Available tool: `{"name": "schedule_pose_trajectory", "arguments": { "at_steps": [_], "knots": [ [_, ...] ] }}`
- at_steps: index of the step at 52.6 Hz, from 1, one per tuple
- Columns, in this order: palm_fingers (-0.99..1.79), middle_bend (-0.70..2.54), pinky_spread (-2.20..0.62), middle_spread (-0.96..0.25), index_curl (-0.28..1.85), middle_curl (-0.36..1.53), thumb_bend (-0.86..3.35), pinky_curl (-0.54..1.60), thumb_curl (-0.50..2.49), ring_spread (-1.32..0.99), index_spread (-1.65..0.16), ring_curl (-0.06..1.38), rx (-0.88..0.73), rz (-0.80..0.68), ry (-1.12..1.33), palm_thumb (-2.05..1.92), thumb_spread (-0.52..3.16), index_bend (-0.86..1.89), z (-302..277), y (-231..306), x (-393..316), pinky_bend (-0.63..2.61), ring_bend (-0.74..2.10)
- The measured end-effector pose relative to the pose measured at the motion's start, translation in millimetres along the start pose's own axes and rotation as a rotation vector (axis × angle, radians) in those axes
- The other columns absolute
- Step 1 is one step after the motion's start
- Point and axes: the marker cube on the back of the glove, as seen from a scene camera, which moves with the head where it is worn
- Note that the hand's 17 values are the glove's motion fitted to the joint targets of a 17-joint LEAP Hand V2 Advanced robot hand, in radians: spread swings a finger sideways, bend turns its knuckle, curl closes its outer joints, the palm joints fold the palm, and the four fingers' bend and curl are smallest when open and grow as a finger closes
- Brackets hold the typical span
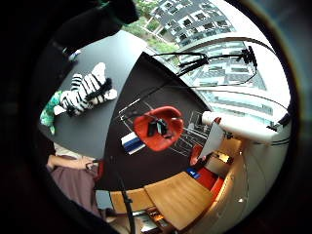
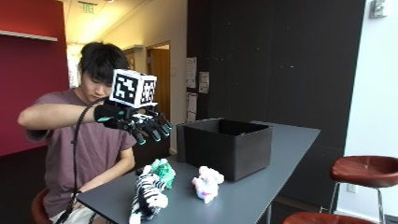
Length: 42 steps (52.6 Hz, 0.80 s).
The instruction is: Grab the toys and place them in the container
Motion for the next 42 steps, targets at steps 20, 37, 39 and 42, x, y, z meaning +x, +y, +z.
{"name": "schedule_pose_trajectory", "arguments": {
  "at_steps": [20,37,39,42],
  "knots": [
    [-0.18,0.14,0.03,-0.06,0.08,0.12,-0.06,0.32,0.06,0.00,-0.23,0.14,-0.177,-0.046,-0.035,-0.09,1.08,0.08,96.3,-37.4,-7.6,1.00,0.40],
    [-0.17,0.03,0.06,-0.02,0.18,0.10,0.01,0.37,0.18,0.07,-0.28,0.14,-0.164,-0.058,-0.013,0.05,1.11,0.25,192.1,-52.8,-22.0,1.16,0.23],
    [-0.03,0.05,0.05,-0.02,0.22,0.09,0.06,0.36,0.21,0.07,-0.28,0.16,-0.126,-0.052,-0.013,0.14,1.16,0.33,193.8,-53.7,-23.3,1.12,0.30],
    [0.12,0.11,0.03,-0.03,0.25,0.09,0.10,0.33,0.24,0.05,-0.28,0.17,-0.079,-0.055,-0.033,0.22,1.20,0.42,194.1,-55.1,-25.9,1.06,0.39]
  ]
}}
